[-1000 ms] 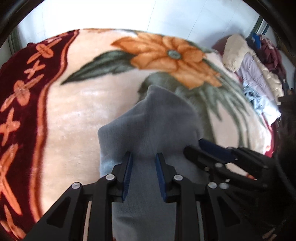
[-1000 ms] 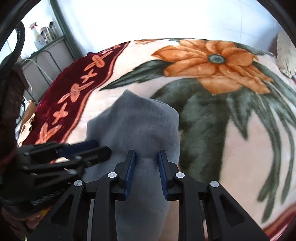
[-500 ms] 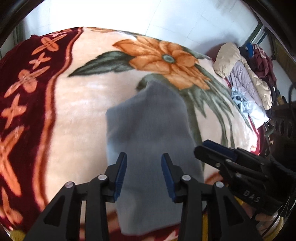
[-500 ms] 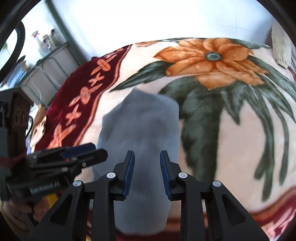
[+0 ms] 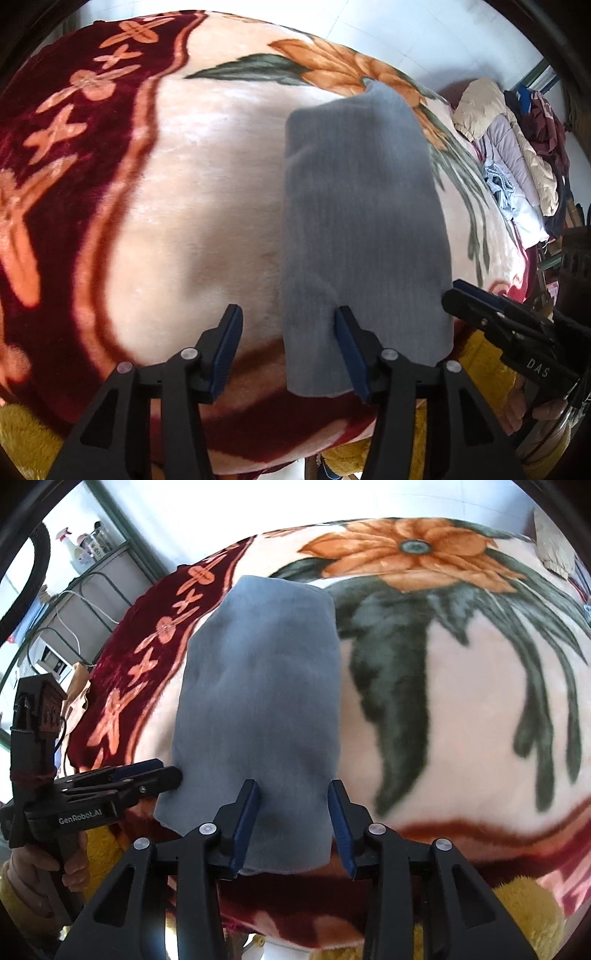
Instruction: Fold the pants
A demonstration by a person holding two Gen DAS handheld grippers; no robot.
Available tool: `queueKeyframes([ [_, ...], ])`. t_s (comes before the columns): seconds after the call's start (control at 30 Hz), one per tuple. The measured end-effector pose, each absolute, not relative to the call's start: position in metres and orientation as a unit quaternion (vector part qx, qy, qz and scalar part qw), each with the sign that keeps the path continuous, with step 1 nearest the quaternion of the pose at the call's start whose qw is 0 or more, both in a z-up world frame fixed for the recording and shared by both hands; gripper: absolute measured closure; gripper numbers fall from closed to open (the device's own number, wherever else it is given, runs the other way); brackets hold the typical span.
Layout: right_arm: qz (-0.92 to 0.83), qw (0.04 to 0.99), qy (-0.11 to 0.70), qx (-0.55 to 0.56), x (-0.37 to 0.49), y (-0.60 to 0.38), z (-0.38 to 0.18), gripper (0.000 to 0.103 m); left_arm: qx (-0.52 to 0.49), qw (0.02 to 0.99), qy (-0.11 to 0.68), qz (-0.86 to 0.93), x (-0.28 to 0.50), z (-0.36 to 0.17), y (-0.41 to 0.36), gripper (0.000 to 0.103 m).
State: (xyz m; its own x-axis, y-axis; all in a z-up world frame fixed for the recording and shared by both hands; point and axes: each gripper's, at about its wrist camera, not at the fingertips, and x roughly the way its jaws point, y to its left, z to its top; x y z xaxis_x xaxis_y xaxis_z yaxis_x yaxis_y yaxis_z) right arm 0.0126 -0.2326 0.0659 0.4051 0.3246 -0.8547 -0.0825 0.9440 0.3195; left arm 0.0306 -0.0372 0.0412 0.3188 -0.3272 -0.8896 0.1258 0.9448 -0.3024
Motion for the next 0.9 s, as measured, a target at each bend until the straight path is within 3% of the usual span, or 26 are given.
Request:
queueKeyframes([
  [0.07, 0.117, 0.837, 0.522, 0.115, 0.014, -0.234, 0.072, 0.062, -0.083, 0.812, 0.559, -0.143, 0.031, 0.048, -0.04, 0.05],
  [0.2, 0.108, 0.845, 0.509, 0.124, 0.025, -0.232, 0.075, 0.045, -0.078, 0.819, 0.546, -0.157, 0.041, 0.056, -0.05, 0.049],
  [0.37, 0.112, 0.836, 0.519, 0.136, 0.044, -0.228, 0.058, 0.044, -0.085, 0.813, 0.552, -0.164, 0.062, 0.045, -0.061, 0.049],
  [0.57, 0.116, 0.823, 0.524, 0.185, 0.052, -0.242, 0.033, 0.02, -0.094, 0.807, 0.561, -0.156, 0.072, 0.027, -0.059, 0.04],
  [0.7, 0.131, 0.802, 0.53, 0.241, 0.054, -0.253, 0.018, 0.017, -0.114, 0.806, 0.56, -0.156, 0.073, 0.022, -0.052, 0.037],
  [0.9, 0.147, 0.799, 0.535, 0.233, 0.058, -0.241, 0.011, 0.017, -0.125, 0.807, 0.555, -0.16, 0.075, 0.018, -0.054, 0.036],
])
